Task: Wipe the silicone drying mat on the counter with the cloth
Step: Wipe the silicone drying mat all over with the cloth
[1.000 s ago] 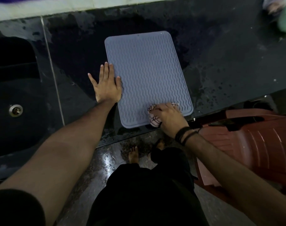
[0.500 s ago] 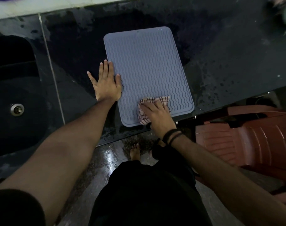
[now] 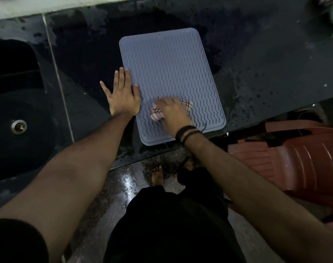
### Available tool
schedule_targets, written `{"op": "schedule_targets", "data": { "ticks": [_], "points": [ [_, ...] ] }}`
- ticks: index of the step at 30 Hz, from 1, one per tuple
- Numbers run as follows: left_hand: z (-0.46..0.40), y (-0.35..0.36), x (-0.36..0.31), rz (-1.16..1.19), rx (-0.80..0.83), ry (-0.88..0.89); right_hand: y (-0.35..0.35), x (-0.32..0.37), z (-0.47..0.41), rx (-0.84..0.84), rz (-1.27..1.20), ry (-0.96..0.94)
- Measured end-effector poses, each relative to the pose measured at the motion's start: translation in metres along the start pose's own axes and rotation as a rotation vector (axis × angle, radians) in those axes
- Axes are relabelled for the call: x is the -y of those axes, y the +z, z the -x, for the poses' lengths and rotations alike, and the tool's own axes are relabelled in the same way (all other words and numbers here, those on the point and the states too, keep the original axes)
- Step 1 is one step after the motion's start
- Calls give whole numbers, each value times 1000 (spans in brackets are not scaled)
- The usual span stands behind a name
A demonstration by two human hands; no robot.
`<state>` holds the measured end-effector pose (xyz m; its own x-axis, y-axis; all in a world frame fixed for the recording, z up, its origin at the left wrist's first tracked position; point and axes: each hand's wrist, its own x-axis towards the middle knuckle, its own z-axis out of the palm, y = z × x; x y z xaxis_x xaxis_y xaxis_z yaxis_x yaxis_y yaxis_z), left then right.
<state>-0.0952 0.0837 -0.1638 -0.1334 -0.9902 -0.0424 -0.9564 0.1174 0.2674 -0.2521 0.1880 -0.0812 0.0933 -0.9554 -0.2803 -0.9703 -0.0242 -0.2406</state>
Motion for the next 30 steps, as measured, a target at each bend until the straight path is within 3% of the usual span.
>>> {"op": "schedule_targets", "data": {
  "ticks": [6, 11, 14, 19, 23, 30],
  "points": [
    [1, 0, -1, -5, 3, -7, 32, -5, 55, -85, 112, -77],
    [1, -3, -2, 7, -9, -6, 19, -18, 84, 66, 131, -155],
    [1, 0, -2, -6, -5, -10, -9, -37, 78, 74, 110, -77],
    [-1, 1, -1, -21, -1, -10, -40, -66, 29, -147, 67, 85],
    [0, 1, -1, -24, 8, -22, -13, -51, 9, 2, 88, 35],
    [-1, 1, -3, -17, 4, -31, 18, -49, 77, -21, 222, 12]
  ]
}}
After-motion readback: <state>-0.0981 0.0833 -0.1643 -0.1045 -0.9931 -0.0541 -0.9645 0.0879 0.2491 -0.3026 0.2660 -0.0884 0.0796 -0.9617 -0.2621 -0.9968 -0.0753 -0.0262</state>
